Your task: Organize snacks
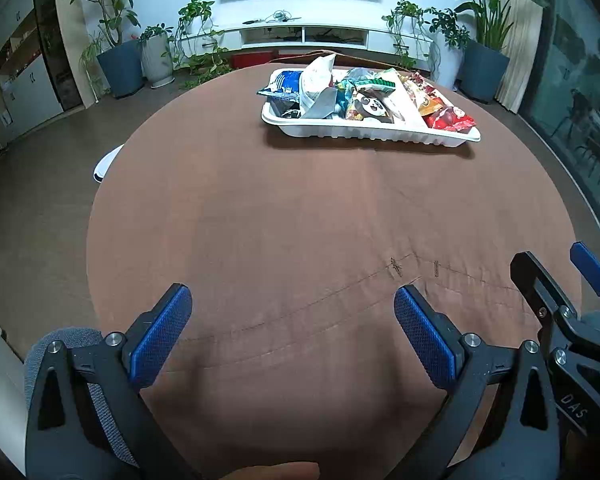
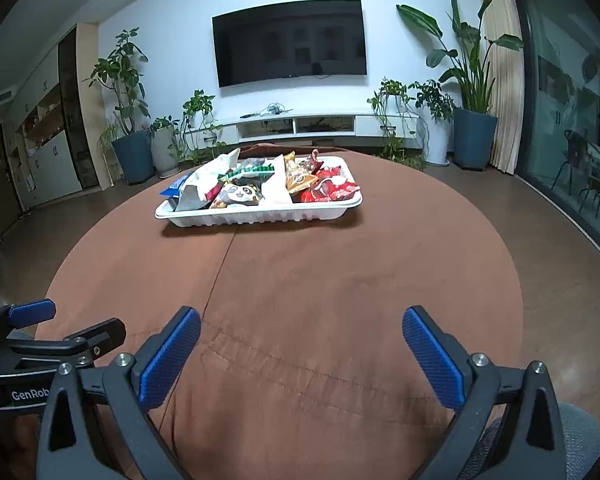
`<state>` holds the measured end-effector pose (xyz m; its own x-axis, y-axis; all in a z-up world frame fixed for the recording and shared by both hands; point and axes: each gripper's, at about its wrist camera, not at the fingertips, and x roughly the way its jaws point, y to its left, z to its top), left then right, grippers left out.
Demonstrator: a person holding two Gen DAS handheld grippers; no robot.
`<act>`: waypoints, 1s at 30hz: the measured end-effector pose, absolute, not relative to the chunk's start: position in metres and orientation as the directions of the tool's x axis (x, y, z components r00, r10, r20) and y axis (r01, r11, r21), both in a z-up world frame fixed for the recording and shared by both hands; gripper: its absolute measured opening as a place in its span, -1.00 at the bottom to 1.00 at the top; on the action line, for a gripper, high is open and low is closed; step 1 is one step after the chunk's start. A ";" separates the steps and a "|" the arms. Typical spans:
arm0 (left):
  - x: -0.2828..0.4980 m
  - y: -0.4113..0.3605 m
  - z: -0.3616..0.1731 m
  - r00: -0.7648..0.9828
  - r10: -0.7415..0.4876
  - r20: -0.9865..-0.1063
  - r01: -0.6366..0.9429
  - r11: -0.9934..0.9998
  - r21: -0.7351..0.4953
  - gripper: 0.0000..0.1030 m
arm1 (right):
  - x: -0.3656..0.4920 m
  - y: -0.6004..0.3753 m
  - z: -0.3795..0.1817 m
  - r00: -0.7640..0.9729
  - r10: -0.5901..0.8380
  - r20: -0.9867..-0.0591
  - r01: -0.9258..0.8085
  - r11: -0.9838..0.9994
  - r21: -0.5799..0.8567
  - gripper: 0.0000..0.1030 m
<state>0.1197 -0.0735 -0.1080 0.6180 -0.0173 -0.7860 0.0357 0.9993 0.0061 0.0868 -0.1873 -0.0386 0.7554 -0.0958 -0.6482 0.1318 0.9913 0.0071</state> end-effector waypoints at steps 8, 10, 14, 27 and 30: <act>0.124 -0.074 -0.111 0.616 -0.011 -0.788 0.031 0.999 0.011 0.99 | 0.086 -0.191 -0.036 0.761 -0.093 -0.643 0.137 0.990 0.018 1.00; 0.125 -0.074 -0.112 0.616 -0.008 -0.788 0.030 0.999 0.014 0.99 | 0.085 -0.191 -0.036 0.760 -0.093 -0.644 0.138 0.990 0.020 1.00; 0.125 -0.073 -0.112 0.617 -0.006 -0.787 0.026 1.000 0.013 0.99 | 0.085 -0.191 -0.037 0.759 -0.094 -0.644 0.138 0.990 0.019 1.00; 0.127 -0.071 -0.115 0.622 0.009 -0.783 0.005 1.000 0.016 0.99 | 0.085 -0.198 -0.038 0.752 -0.105 -0.651 0.163 0.986 0.029 1.00; 0.128 -0.071 -0.115 0.623 0.008 -0.782 0.005 1.000 0.014 0.99 | 0.086 -0.198 -0.038 0.751 -0.106 -0.652 0.164 0.986 0.029 1.00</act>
<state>0.1282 -0.0709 -0.1151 0.6227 0.0078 -0.7824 0.0053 0.9999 0.0141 0.0857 -0.1981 -0.0381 0.7506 -0.1063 -0.6522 0.1644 0.9860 0.0286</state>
